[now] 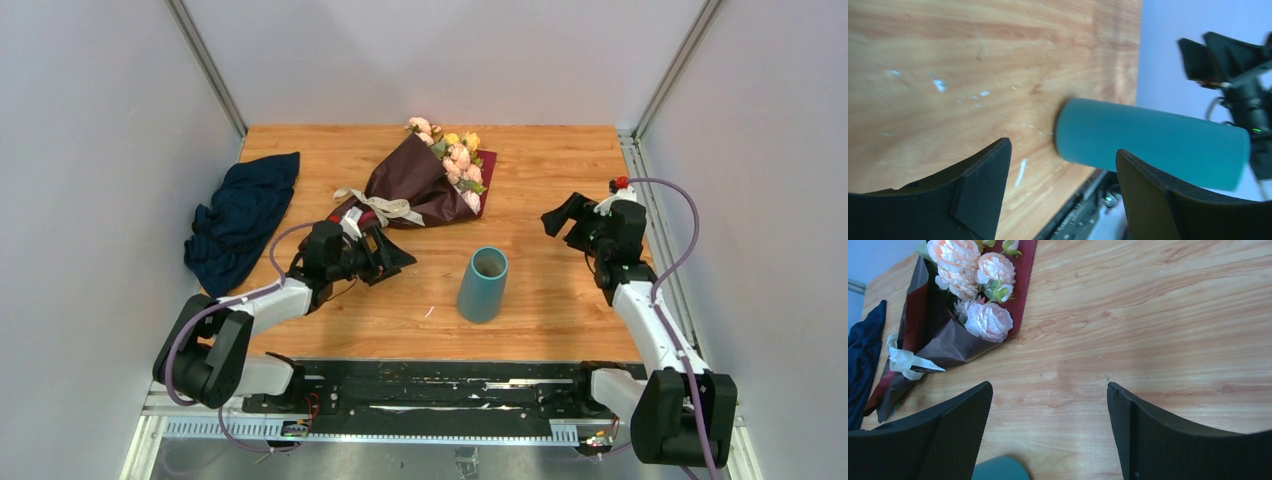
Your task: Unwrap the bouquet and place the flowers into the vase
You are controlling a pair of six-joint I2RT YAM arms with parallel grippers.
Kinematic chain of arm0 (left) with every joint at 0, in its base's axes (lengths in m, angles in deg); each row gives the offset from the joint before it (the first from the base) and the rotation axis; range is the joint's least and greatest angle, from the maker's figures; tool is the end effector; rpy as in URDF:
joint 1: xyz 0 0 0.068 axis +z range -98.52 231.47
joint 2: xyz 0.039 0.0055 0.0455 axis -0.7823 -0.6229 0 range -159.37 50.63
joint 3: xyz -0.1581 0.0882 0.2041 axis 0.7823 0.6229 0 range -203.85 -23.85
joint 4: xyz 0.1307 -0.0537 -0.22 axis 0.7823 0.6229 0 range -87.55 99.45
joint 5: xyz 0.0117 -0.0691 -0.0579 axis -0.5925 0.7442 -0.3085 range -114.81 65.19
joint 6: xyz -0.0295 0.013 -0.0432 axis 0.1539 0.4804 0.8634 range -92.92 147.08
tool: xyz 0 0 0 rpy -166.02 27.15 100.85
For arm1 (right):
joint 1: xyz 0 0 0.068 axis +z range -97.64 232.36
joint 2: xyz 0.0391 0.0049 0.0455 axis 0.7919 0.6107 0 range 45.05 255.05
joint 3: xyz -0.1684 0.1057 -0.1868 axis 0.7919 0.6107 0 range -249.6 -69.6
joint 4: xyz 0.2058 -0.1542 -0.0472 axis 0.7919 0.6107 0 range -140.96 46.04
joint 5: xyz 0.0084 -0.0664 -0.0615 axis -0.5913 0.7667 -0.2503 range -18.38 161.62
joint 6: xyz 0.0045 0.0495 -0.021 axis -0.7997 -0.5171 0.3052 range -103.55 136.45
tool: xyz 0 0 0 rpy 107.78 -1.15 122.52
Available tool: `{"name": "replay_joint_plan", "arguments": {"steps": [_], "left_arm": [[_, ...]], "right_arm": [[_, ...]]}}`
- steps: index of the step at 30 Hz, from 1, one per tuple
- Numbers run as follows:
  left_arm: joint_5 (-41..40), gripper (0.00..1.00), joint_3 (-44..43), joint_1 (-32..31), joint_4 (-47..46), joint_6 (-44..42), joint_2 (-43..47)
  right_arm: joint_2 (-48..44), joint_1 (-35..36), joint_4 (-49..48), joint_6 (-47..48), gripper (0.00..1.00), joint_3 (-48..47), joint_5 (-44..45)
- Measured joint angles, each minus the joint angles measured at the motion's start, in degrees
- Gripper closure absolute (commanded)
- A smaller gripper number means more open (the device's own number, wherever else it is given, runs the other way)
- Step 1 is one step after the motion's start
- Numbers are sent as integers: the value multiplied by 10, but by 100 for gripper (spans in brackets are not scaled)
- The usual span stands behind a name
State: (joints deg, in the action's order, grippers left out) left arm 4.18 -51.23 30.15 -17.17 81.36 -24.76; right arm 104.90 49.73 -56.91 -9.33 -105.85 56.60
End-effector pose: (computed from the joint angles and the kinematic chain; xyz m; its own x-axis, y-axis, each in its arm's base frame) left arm 0.2307 -0.1085 0.1771 -0.8393 -0.4346 -0.3265 0.0580 0.5256 -0.8487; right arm 0.2394 -0.0017 0.2658 -0.3607 0.4370 -0.8240 -0.0505 0.8730 0.4851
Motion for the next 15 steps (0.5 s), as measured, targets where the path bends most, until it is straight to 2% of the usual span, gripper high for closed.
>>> {"name": "replay_joint_plan", "arguments": {"steps": [4,7,11,13,15], "left_arm": [[51,26,40,0,-103,97,0],[68,24,73,0,-187,152,-2],[59,26,78,-4,-191,103,6],[36,33,68,-11,-144,47,24],[10,45,53,-20,-94,0,40]], "right_arm": [[-10,0,-4,-16,15,23,-14],[-10,0,-6,-23,15,35,-27],[-10,0,-16,-25,21,53,-40],[-12,0,-15,-24,29,62,-39],[-20,0,-11,-23,44,70,-39]]}}
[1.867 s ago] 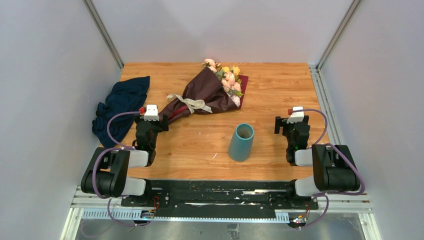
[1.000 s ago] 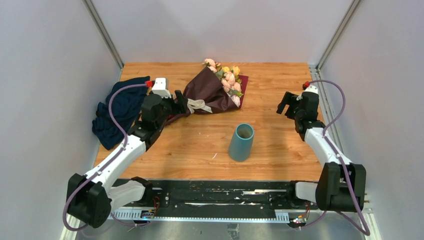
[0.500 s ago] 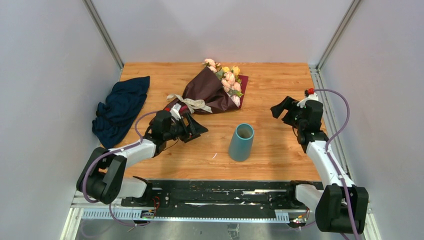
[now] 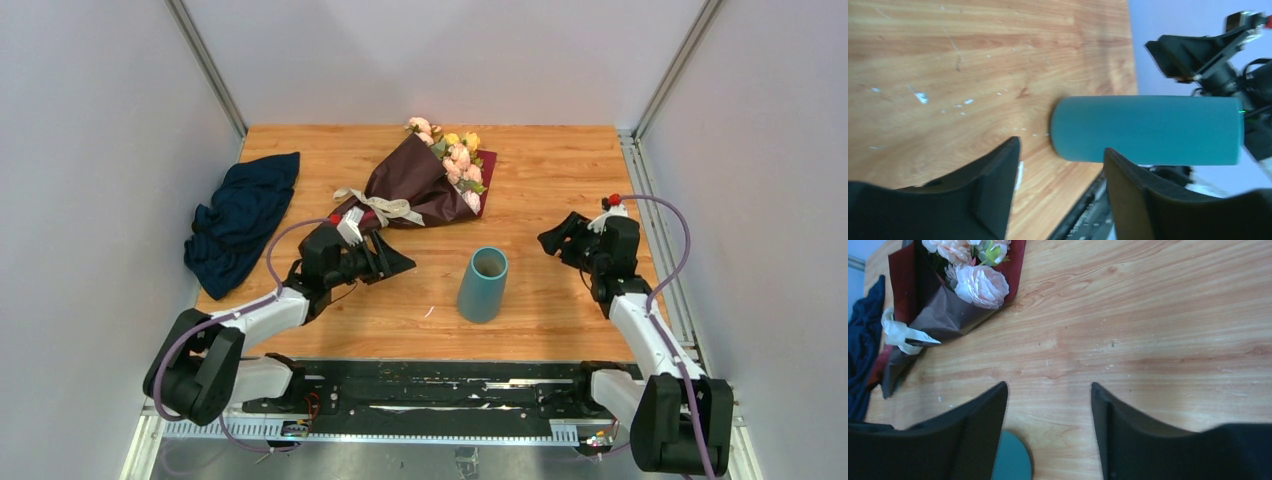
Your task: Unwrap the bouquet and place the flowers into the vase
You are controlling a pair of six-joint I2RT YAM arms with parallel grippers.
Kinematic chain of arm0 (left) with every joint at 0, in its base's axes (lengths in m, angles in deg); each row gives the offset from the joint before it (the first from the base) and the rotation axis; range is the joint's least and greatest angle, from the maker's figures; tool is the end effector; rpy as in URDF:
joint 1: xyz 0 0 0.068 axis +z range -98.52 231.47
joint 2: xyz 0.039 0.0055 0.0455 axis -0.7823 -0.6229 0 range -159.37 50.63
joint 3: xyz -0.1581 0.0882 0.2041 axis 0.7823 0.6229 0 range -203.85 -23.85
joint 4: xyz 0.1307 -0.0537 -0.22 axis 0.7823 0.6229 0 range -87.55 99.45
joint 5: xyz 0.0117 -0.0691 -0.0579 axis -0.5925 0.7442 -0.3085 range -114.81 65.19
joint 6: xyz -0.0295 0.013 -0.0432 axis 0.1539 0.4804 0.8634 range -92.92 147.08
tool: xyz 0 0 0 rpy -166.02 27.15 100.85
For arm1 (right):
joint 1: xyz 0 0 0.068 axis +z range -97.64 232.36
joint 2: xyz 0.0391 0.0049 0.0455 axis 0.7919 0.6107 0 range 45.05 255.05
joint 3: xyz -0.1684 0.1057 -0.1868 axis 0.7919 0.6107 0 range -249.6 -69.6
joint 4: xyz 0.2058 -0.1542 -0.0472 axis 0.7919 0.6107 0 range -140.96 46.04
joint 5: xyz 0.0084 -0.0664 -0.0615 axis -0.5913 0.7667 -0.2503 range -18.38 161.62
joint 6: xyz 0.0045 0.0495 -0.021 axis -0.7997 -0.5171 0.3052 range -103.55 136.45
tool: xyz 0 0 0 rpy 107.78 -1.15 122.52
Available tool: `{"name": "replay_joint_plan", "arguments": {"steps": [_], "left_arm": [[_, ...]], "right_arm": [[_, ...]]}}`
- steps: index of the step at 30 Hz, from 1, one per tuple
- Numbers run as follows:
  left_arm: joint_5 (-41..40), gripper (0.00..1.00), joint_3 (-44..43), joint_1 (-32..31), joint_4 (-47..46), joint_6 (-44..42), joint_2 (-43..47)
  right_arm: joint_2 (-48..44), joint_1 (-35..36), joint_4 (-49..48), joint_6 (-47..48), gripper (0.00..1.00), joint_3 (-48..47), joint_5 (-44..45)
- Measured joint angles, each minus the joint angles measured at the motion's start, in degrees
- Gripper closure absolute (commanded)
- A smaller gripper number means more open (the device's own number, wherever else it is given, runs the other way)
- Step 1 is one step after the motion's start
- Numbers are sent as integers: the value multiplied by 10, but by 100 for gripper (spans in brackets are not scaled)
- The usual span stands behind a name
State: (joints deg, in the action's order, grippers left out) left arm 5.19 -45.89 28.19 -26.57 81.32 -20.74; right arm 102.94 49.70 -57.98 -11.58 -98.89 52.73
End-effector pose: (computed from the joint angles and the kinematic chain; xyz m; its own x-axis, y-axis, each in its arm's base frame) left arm 0.2127 -0.1108 0.1806 -0.8137 -0.4148 -0.4072 0.1931 0.4680 -0.8624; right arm 0.2239 0.0012 0.2329 -0.4450 0.4657 -0.7649 -0.0541 0.8386 0.5420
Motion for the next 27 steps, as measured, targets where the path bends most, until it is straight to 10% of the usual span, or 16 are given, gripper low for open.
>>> {"name": "replay_joint_plan", "arguments": {"steps": [5,10,27], "left_arm": [[-42,79,-20,-24,73,-56,-2],[-88,100,-20,-85,108,-62,-56],[-173,100,-99,-219,97,-28,-205]], "right_arm": [[-34,0,-1,-9,100,40,-11],[-75,4,9,-15,100,96,-26],[-217,175,67,-61,100,210,50]]}}
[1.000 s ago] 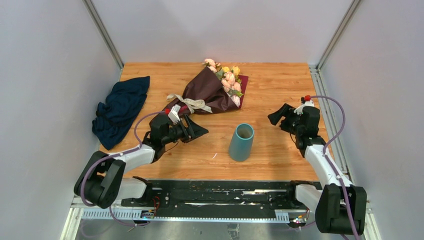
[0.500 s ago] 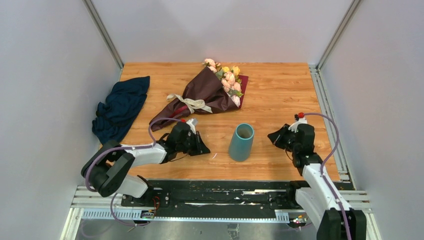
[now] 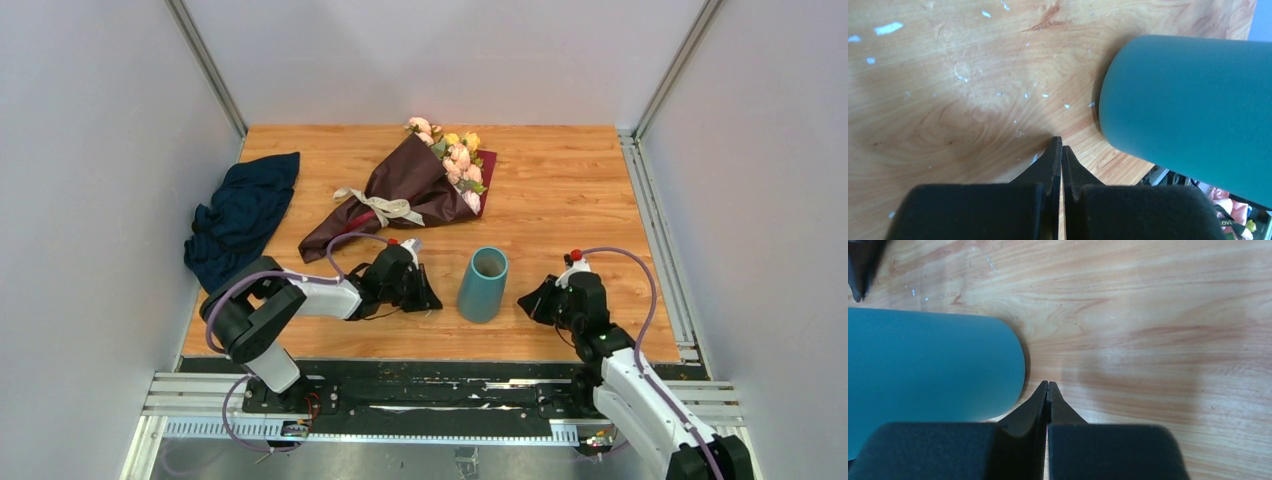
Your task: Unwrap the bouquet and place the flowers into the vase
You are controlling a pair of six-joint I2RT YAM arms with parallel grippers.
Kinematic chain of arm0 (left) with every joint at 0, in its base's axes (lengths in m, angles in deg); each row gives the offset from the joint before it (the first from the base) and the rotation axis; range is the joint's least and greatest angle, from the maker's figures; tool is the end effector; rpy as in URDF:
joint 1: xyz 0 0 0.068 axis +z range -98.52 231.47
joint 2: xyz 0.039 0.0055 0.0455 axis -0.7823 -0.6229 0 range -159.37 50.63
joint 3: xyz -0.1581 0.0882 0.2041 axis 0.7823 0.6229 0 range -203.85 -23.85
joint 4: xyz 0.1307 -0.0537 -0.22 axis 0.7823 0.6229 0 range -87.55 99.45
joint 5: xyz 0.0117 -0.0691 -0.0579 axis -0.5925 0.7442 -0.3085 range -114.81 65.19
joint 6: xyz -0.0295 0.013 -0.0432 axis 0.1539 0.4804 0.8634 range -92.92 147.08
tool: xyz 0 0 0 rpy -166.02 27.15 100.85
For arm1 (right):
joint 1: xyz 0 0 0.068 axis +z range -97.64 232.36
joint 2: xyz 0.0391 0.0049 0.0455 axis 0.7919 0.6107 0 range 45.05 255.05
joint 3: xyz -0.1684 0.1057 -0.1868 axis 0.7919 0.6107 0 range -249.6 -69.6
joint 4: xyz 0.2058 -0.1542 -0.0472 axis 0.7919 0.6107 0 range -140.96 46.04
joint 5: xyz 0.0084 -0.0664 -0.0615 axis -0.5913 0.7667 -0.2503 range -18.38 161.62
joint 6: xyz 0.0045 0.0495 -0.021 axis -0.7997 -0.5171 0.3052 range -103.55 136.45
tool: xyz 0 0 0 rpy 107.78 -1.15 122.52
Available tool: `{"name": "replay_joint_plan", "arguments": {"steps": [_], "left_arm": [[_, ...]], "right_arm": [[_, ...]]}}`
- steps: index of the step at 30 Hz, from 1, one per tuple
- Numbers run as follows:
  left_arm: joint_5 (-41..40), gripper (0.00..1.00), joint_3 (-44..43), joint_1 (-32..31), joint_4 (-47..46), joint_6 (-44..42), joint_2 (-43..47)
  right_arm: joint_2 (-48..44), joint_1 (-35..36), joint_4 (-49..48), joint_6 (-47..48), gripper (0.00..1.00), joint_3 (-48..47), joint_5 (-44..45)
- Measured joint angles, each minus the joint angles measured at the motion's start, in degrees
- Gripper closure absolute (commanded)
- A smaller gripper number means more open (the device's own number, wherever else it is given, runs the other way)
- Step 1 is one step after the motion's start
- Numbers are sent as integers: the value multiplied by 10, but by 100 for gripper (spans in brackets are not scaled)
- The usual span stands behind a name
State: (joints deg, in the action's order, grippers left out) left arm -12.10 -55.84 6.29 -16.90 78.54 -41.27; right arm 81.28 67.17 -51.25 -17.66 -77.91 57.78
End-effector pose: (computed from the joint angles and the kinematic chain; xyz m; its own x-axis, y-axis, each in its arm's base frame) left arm 0.1962 -0.2084 0.1248 -0.9190 -0.1575 -0.3614 0.1461 0.7153 -0.6833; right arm 0.1407 0.0461 0.1575 -0.6253 0.3978 -0.6714 -0.1238 0.7989 0.5886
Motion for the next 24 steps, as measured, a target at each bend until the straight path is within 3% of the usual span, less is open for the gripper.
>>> {"name": "replay_joint_plan", "arguments": {"steps": [11,24], "left_arm": [[0,100,-53,-25,-6,15,-52],[11,100,-73,-45,-29,37,-84]], "right_arm": [[33,62,-29,-21,100,20,39],[-3,66,-24,-24,100,24,64]]}}
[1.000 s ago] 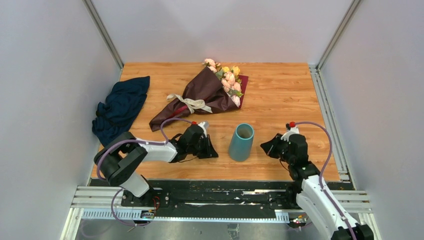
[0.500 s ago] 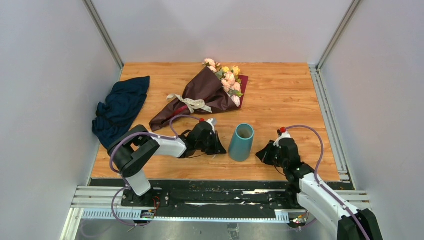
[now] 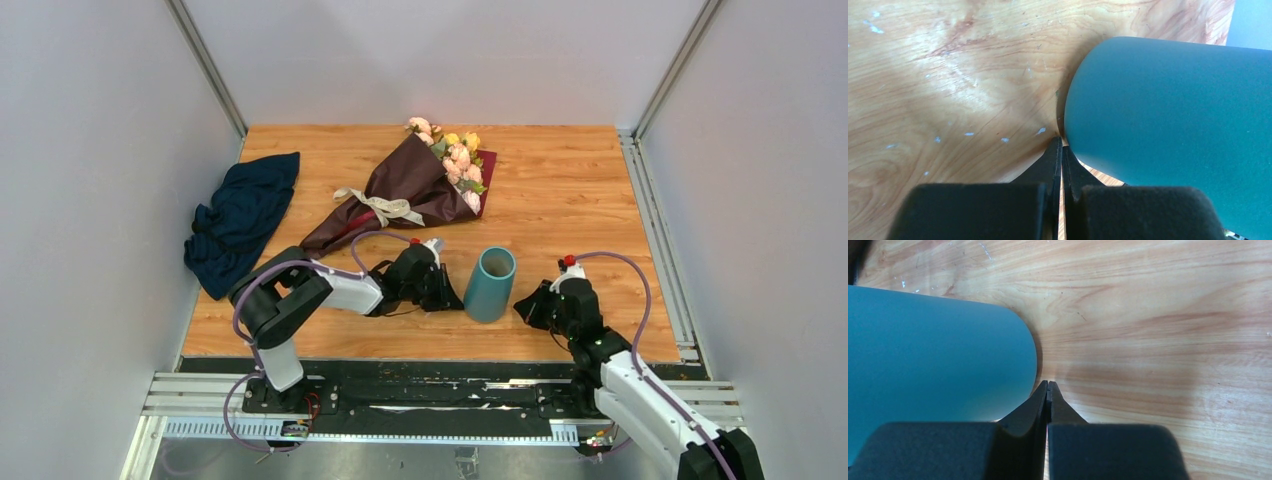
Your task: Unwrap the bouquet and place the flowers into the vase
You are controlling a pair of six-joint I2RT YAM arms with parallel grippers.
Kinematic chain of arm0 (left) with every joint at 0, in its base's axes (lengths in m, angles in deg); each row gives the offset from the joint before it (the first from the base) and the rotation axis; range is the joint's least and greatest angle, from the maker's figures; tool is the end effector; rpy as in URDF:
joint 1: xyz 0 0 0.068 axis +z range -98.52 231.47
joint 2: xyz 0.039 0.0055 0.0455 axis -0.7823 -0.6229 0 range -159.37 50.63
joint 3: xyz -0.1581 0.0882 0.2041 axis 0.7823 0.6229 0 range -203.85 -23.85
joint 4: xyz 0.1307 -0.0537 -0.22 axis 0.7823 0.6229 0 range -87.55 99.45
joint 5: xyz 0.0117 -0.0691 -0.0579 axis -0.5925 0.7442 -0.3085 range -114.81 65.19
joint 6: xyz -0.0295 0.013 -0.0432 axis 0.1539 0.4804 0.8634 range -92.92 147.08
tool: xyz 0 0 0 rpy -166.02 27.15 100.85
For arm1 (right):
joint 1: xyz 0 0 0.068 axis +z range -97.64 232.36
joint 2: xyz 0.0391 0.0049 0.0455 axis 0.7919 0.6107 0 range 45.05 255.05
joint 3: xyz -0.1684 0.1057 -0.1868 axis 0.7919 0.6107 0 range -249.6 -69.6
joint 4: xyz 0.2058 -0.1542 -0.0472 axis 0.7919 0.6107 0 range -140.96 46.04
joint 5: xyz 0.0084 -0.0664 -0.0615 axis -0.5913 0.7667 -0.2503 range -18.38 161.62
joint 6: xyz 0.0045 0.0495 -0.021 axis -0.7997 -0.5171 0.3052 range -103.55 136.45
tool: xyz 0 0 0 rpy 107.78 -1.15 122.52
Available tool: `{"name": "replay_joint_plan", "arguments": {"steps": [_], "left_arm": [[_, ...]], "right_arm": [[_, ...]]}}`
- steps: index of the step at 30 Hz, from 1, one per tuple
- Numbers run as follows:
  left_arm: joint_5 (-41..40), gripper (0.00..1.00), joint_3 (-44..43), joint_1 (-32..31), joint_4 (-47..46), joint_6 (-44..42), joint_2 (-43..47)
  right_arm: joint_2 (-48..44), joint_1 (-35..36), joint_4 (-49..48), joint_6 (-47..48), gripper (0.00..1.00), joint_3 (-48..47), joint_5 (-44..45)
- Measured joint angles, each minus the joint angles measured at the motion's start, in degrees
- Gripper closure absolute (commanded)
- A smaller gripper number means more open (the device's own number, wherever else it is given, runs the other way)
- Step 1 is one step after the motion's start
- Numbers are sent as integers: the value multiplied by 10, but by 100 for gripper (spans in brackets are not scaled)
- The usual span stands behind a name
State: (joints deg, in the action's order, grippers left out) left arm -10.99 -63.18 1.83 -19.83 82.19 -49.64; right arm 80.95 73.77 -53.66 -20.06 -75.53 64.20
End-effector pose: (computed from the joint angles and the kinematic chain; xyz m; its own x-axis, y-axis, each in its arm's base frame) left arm 0.2029 -0.2518 0.1205 -0.9374 -0.1268 -0.3242 0.1606 0.6689 -0.7258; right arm 0.1338 0.0575 0.1478 -0.6218 0.3898 -0.6793 -0.1231 0.8079 0.5763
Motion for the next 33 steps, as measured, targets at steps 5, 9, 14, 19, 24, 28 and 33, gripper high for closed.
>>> {"name": "replay_joint_plan", "arguments": {"steps": [5,9,14,19,24,28,33], "left_arm": [[8,100,-26,-6,-3,5,-25],[14,100,-48,-12,-5,9,-45],[24,100,-72,-12,-5,11,-66],[29,100,-91,-12,-5,11,-81],[37,100,-115,-12,-6,12,-103],[49,100,-139,-12,-12,14,-125],[66,100,-169,-12,-23,19,-155]], "right_arm": [[1,0,10,0,100,0,2],[-11,0,27,0,100,0,4],[-17,0,44,1,100,0,22],[-8,0,45,2,100,0,40],[16,0,33,3,100,0,54],[32,0,13,3,100,0,56],[41,0,-3,2,100,0,56]]}}
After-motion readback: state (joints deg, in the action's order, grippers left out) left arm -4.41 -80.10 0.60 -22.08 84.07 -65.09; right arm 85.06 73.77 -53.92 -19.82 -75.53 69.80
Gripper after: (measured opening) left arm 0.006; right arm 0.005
